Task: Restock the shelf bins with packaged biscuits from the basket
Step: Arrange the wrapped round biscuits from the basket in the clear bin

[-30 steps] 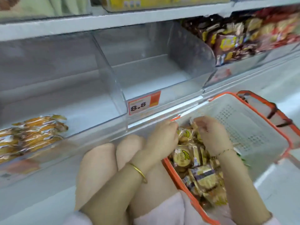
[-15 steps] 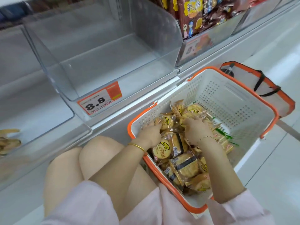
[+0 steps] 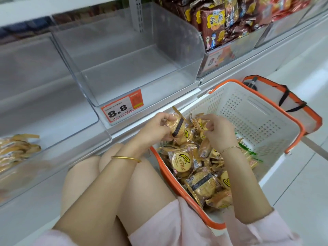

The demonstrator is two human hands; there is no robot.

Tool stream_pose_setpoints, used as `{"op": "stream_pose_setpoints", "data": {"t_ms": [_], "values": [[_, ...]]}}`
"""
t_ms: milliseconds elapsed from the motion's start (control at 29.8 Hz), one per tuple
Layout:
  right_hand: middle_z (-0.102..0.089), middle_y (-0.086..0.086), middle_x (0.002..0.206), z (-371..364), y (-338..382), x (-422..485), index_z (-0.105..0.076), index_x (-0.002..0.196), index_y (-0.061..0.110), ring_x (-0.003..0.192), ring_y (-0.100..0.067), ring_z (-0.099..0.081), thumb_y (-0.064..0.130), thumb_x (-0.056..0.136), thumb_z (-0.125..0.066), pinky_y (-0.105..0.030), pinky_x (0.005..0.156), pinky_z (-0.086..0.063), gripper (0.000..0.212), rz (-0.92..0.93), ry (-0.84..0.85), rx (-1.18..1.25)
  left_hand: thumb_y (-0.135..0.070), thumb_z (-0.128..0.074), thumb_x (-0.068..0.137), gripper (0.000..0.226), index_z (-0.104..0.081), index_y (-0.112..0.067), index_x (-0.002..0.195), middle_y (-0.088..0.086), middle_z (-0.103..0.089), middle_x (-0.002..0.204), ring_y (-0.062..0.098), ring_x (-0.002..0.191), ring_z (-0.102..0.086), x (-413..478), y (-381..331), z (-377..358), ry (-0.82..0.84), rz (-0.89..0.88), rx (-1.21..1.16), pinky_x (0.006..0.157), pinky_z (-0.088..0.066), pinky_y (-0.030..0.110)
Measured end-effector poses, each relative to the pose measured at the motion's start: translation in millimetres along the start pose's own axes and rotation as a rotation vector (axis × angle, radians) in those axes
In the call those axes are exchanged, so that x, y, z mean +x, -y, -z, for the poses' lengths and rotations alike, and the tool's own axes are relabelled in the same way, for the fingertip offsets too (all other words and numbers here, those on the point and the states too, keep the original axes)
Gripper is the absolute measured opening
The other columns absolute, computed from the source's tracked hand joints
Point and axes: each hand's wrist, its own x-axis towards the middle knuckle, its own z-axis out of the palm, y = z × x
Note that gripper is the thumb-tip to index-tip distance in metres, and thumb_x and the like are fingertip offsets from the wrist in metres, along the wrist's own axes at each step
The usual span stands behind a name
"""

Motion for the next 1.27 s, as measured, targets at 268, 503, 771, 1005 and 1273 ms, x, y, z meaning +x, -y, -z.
{"op": "stream_pose_setpoints", "data": {"t_ms": [268,503,771,1005,1273], "values": [[-0.067,-0.012,0.088,-9.8,-0.3,4.0,-0.066,0.103,0.014,0.074,-0.022,-0.061,-0.006,0.084,-0.055,-0.031,0.075,-0.052,0.030,-0.104,0.050,0.206,-0.010,-0.065,0.083,0.016,-0.057,-0.015,0.096,-0.002,-0.058,0.073,0.017,0.068,-0.060,-18.1,-3.5,21.5,-0.146,-0.195,0.488,0.064,-0.049,0.031],[-0.063,-0.003,0.118,-15.9,3.2,13.2,-0.065,0.116,0.017,0.113,-0.023,-0.055,0.004,0.081,-0.058,-0.029,0.094,-0.044,0.038,-0.034,0.266,-0.033,-0.036,-0.069,0.080,0.019,-0.058,-0.022,0.085,-0.002,-0.053,0.082,0.018,0.077,-0.054,-19.4,-2.7,27.7,-0.240,-0.125,0.634,0.063,-0.040,0.029],[-0.054,-0.003,0.100,-20.2,10.3,5.2,-0.055,0.112,0.021,0.092,-0.028,-0.059,0.014,0.084,-0.062,-0.040,0.082,-0.051,0.030,-0.005,0.240,0.130,-0.027,-0.053,0.094,0.014,-0.047,-0.015,0.097,0.004,-0.058,0.099,0.021,0.092,-0.060,-31.4,-17.1,37.4,-0.147,-0.036,0.506,0.073,-0.054,0.034],[-0.064,-0.003,0.109,-3.1,65.3,-17.9,-0.069,0.079,0.010,0.066,-0.017,-0.069,0.002,0.090,-0.048,-0.030,0.056,-0.058,0.025,-0.048,0.247,0.635,-0.029,-0.048,0.097,0.029,-0.047,-0.010,0.118,0.008,-0.057,0.109,0.024,0.102,-0.056,-57.8,-35.2,60.3,-0.094,0.006,0.630,0.087,-0.046,0.039],[-0.052,0.014,0.130,1.9,114.8,-46.1,-0.064,0.114,0.010,0.095,-0.016,-0.069,-0.016,0.076,-0.064,-0.021,0.077,-0.055,0.047,0.234,0.646,0.728,-0.030,-0.057,0.090,0.018,-0.054,-0.015,0.100,0.004,-0.060,0.094,0.016,0.085,-0.053,-129.3,-67.2,119.1,-0.203,-0.028,0.619,0.074,-0.043,0.032]]}}
